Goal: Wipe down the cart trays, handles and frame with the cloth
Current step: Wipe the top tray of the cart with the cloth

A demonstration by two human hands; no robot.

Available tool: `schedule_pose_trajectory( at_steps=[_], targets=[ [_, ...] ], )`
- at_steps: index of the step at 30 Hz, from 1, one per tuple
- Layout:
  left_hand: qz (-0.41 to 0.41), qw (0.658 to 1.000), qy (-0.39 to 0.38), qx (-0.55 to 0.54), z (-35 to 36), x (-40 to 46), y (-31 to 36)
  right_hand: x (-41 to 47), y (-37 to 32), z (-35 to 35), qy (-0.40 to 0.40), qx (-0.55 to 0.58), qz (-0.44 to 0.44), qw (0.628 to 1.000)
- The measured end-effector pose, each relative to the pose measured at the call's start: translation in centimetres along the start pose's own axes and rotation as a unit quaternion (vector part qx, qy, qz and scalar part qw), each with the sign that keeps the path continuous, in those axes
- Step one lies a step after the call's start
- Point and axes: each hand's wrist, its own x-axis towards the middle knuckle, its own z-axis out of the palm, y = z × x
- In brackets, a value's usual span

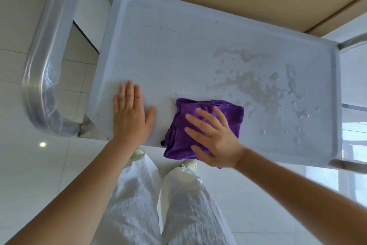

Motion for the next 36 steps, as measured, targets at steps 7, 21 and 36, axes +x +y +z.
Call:
schedule_pose_trajectory(
  at_steps=[7, 21, 36],
  targets=[
    [0.115, 0.993, -0.026, -0.003, 1.0, 1.5, 5.7, 0.2, -4.7, 1.9, -0.042, 0.017, 0.306, 0.951],
    [0.128, 0.992, -0.022, -0.007, 1.8, 2.7, 6.1, -1.9, -0.3, 1.0, -0.134, -0.088, 0.241, 0.957],
    [0.145, 0.989, -0.002, -0.026, 2.9, 7.0, 7.9, -0.4, 1.4, 0.8, -0.126, -0.091, 0.296, 0.942]
  ],
)
